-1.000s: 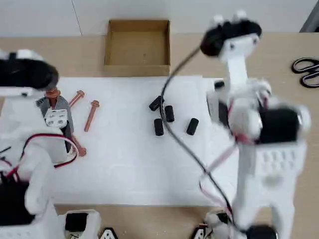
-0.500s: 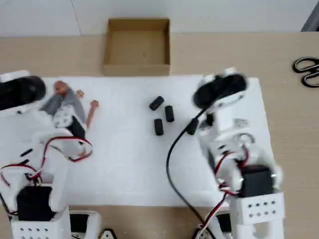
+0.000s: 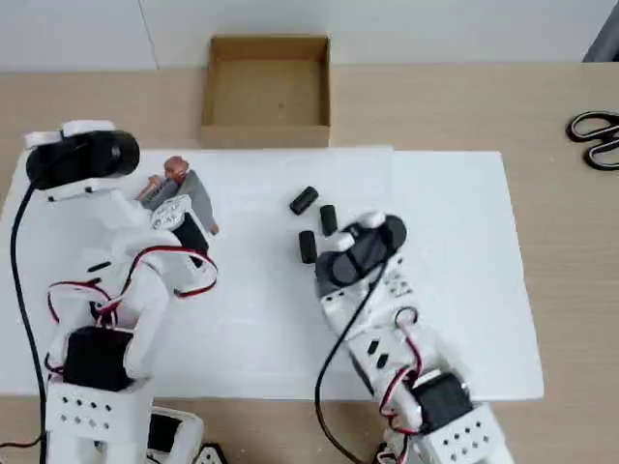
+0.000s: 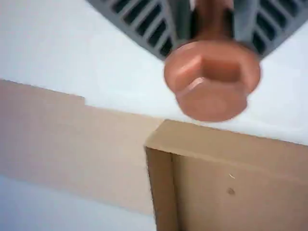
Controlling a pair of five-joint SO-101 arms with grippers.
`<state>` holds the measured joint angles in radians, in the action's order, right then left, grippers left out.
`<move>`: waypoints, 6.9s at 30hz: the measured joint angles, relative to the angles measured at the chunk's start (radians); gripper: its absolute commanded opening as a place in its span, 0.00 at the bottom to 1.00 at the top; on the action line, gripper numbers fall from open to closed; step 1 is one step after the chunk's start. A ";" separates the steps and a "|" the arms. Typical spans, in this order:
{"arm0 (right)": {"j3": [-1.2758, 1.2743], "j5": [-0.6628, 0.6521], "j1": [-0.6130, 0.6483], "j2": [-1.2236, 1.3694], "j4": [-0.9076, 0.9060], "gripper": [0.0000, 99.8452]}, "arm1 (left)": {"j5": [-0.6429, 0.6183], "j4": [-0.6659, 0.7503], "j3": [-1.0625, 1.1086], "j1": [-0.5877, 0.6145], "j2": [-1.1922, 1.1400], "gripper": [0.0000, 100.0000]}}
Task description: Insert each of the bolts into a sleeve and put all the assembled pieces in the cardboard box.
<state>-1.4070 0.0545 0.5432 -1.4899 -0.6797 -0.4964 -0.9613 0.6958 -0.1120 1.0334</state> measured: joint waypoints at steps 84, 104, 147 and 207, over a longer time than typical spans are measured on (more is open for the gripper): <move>-0.253 0.057 0.215 -0.245 0.167 0.00 | 0.138 0.101 0.206 -0.301 -0.002 0.01; -0.253 0.057 0.215 -0.244 0.167 0.00 | 0.141 0.055 0.315 -0.302 0.144 0.01; -0.259 0.058 0.218 -0.242 0.167 0.00 | 0.141 -0.061 0.385 -0.307 0.152 0.05; 0.152 -0.103 -0.203 0.041 -0.014 0.00 | 0.672 -0.440 0.081 0.222 0.146 0.16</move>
<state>-1.2551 -0.0483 0.3406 -1.4484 -0.6935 0.1757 -1.4016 0.7772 0.1105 1.1792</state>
